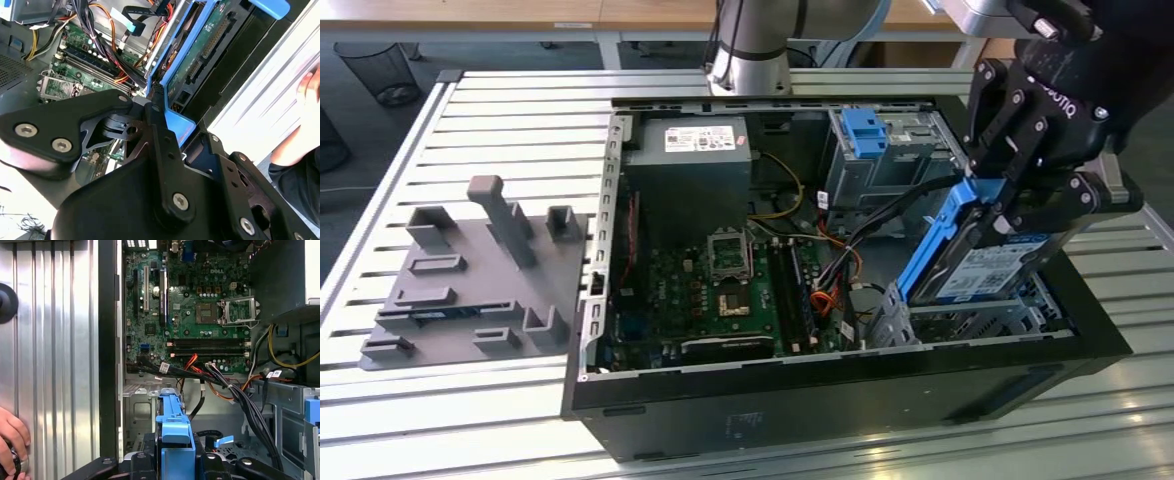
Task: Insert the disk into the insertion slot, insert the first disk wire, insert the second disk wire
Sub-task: 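Insert the disk into the insertion slot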
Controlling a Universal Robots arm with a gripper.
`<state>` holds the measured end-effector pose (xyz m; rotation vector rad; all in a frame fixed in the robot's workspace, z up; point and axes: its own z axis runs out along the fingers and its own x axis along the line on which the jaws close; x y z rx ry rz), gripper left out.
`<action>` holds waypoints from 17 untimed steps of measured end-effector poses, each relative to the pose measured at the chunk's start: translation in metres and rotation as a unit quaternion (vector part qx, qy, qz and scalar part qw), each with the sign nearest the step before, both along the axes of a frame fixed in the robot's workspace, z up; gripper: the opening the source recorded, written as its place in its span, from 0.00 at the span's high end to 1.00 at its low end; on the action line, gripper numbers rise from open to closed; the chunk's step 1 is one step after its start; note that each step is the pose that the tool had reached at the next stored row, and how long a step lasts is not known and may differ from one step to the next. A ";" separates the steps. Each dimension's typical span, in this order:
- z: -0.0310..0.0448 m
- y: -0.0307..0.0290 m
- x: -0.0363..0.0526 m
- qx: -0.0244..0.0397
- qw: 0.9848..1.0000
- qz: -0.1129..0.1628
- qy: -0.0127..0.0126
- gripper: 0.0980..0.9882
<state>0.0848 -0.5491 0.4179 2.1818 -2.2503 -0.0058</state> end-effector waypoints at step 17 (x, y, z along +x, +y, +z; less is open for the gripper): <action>-0.0155 0.0000 0.0000 0.000 1.000 0.000 0.000 0.70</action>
